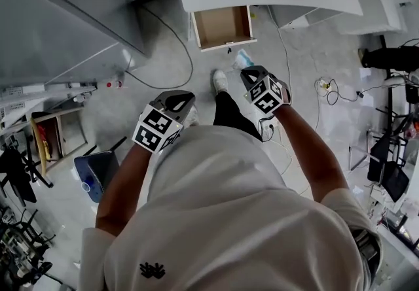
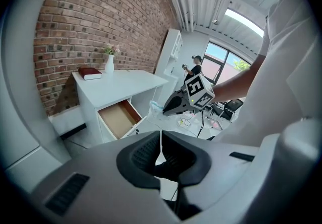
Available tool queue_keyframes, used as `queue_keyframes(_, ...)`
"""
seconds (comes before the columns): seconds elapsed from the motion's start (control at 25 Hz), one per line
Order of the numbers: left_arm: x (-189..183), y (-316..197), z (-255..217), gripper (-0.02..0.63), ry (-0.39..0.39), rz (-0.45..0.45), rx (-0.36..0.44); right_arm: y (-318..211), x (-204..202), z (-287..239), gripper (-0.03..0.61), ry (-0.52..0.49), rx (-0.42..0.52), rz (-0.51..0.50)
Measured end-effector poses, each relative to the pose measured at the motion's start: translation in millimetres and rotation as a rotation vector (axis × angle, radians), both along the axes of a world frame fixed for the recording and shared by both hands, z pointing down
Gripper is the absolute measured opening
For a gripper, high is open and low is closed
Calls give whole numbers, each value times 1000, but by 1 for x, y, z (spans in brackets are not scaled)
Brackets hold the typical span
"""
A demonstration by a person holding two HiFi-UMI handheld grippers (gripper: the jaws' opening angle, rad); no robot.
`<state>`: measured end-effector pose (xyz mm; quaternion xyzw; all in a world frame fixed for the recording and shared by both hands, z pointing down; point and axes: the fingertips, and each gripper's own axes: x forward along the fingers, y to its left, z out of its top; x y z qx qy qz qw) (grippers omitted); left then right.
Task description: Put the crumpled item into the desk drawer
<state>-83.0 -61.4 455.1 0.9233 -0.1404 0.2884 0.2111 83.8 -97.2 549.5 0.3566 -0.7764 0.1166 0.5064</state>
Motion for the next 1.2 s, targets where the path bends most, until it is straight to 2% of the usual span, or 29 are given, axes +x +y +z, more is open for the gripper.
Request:
queue_keyframes(0.2, 13, -41, 0, 29, -30, -110, -5, -65, 33, 33, 29, 45, -11, -80)
queue_keyframes(0.6, 98, -134, 13, 29, -94, -227, -51, -200, 122, 137, 29, 109, -84, -167)
queue_keyframes(0.96, 147, -185, 48, 29, -144, -277, -129, -275, 156, 236, 29, 115, -154, -158)
queue_keyframes(1.2, 169, -201, 70, 29, -144, -300, -170, -305, 162, 280, 29, 114, -174, -137)
